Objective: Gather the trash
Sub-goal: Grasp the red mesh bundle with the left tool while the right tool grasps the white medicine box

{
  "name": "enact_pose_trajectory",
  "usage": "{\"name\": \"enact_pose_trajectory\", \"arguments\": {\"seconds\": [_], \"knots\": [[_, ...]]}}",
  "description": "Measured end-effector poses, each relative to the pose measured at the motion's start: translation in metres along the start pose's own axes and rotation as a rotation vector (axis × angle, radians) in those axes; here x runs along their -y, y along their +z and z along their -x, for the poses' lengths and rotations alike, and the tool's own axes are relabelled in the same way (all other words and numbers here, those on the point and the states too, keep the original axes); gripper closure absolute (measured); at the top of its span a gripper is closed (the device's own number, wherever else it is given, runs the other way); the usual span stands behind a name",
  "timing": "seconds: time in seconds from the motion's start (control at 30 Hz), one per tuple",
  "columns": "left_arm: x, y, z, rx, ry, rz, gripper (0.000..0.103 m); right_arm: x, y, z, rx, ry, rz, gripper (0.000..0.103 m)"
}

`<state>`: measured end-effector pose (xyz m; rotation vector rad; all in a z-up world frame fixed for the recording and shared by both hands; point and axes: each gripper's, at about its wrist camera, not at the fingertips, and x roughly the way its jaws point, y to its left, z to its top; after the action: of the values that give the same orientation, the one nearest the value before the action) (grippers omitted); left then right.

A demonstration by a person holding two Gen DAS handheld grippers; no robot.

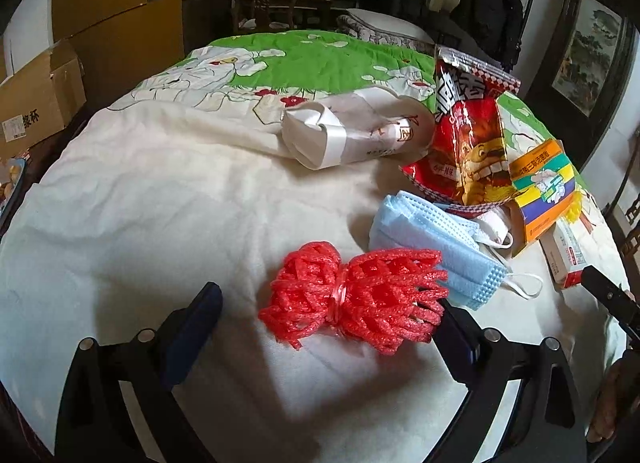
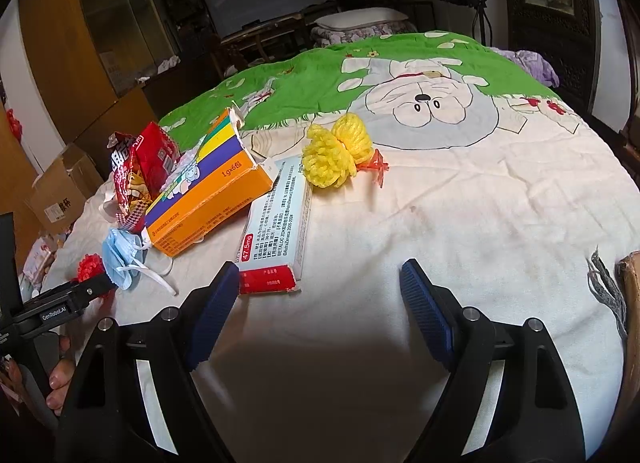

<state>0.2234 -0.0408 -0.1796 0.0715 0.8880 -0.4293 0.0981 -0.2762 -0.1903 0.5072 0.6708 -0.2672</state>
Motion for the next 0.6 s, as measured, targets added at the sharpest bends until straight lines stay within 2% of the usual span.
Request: {"name": "enact_pose_trajectory", "arguments": {"seconds": [0.17,0.27,0.3,0.4,0.6], "knots": [[-0.004,-0.001,0.006,0.022,-0.035,0.019,0.025,-0.001,0.0,0.0,-0.001,0.002,0.003,0.021],[-0.007,-0.002,0.009,0.036,-0.071,0.029,0.046,-0.001,-0.001,-0.001,-0.004,0.006,0.003,0.021],[-0.007,-0.002,0.009,0.037,-0.08,0.029,0.049,-0.001,-0.001,-0.001,-0.005,0.007,0.003,0.021],[-0.006,-0.002,0.014,0.055,-0.086,0.023,0.053,-0.001,0.0,-0.001,-0.007,0.011,0.004,0.021],[-0.001,-0.004,0.023,0.086,-0.08,0.007,0.053,-0.004,0.002,0.001,-0.009,0.008,0.015,0.021]]}}
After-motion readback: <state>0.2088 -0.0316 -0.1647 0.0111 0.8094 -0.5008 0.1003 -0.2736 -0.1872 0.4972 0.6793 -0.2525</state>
